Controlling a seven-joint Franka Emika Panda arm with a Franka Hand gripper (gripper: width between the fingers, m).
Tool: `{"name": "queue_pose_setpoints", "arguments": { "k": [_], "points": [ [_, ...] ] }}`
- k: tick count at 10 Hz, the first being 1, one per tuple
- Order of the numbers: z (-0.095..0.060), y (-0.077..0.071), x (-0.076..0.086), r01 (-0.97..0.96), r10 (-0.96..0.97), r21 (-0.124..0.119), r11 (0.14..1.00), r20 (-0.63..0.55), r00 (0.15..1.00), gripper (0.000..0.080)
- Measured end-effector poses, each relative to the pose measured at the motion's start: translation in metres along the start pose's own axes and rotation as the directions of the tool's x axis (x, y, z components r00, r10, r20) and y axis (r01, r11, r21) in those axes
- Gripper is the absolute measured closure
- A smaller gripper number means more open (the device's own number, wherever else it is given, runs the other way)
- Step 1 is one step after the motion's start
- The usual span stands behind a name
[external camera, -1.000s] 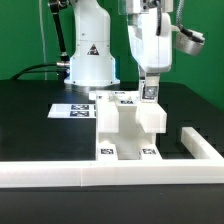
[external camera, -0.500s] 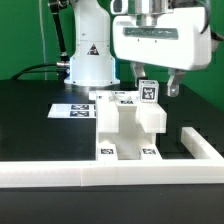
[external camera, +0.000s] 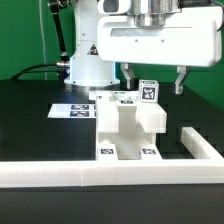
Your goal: Assemble chair
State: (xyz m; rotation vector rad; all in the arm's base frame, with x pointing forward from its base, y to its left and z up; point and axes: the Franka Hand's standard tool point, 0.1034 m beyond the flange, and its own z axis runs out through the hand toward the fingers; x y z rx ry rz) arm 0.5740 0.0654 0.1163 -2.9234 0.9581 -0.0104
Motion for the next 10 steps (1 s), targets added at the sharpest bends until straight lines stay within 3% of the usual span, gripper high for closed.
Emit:
{"name": "queue_pose_setpoints", "arguments": {
  "k": [4,6,9,10],
  "points": [
    [-0.0006,0.0060,0.0057,0.304,-0.304,-0.001,0.953,-0.001,0.953,0.0150],
    [-0.0012,0.0057,0.0057,0.407,-0.408,-0.019,0.913,-0.005,0.913,0.0150],
    [-0.0012,0.0059,0.0063,0.424,-0.425,-0.026,0.905,-0.008,0.905,0.0181],
    [-0.0012,0.0059,0.0064,0.424,-0.425,-0.026,0.905,-0.008,0.905,0.0369]
  ]
}}
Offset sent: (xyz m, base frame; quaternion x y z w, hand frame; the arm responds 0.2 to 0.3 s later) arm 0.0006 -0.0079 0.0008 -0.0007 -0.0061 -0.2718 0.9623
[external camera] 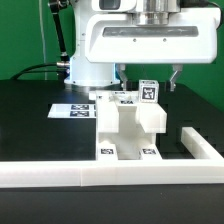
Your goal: Assemble chair
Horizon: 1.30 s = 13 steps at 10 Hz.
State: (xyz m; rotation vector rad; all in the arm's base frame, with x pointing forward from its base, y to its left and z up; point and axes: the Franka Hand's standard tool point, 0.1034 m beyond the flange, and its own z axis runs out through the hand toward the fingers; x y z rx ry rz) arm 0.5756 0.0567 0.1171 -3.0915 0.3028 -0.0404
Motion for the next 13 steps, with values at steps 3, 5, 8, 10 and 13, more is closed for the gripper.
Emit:
{"name": "queue_pose_setpoints", "arguments": {
  "k": [3,5,8,10,13],
  "points": [
    [0.0000,0.0001,0.0001,-0.001,0.001,0.000,1.000,0.000,1.000,0.0512],
    [0.0000,0.0000,0.0000,-0.044,0.044,0.001,0.999,0.000,0.999,0.0512],
    [0.0001,-0.0003,-0.0001,-0.274,0.274,0.003,0.962,0.001,0.962,0.0512],
    [0.0002,-0.0009,-0.0002,-0.390,0.390,0.006,0.921,0.003,0.921,0.0512],
    [0.0004,-0.0015,-0.0005,-0.568,0.568,0.005,0.823,0.005,0.823,0.0512]
  ]
}}
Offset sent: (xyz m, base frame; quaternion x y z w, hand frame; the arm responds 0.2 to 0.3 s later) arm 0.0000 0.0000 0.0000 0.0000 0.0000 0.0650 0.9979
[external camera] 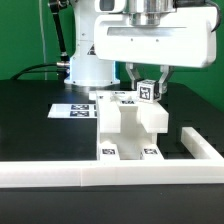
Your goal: Assemble chair
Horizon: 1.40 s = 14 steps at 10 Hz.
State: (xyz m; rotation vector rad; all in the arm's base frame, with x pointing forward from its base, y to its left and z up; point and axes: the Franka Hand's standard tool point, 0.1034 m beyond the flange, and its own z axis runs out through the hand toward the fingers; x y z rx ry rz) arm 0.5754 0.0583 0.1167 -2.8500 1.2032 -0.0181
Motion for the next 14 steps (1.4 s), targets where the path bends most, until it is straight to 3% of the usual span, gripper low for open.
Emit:
{"name": "queue_pose_setpoints", "arguments": {
  "k": [5,13,14],
  "points": [
    [0.0002,-0.0010,-0.0012,-0.260,0.260,0.002,0.966,0.003,0.966,0.0512],
    [0.0008,-0.0046,-0.0057,-0.636,0.635,0.003,0.772,0.021,0.772,0.0511],
    [0.0010,-0.0053,-0.0066,-0.699,0.699,0.001,0.715,0.023,0.715,0.0511]
  ]
}}
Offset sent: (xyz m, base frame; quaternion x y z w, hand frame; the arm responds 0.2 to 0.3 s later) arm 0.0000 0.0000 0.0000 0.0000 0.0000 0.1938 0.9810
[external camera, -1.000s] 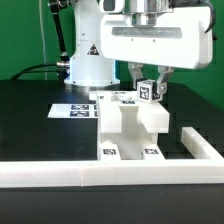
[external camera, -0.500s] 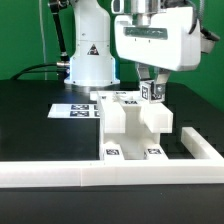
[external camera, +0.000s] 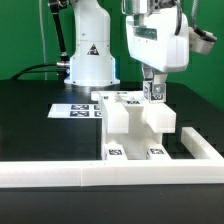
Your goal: Assemble chair
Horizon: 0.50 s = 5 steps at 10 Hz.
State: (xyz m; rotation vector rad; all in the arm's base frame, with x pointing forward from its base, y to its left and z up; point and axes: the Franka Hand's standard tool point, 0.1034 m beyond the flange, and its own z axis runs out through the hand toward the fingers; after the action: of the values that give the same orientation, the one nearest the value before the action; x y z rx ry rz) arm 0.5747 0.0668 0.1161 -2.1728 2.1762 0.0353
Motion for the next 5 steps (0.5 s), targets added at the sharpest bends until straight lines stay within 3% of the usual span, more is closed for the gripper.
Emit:
{"name": "queue_pose_setpoints", "arguments": {
  "k": [4,5],
  "points": [
    [0.0005,0.0005,-0.0051,-0.224,0.224,-0.002,0.975,0.012,0.975,0.0511],
    [0.0006,0.0005,-0.0055,-0.219,0.219,-0.002,0.976,0.012,0.976,0.0434]
  ]
}}
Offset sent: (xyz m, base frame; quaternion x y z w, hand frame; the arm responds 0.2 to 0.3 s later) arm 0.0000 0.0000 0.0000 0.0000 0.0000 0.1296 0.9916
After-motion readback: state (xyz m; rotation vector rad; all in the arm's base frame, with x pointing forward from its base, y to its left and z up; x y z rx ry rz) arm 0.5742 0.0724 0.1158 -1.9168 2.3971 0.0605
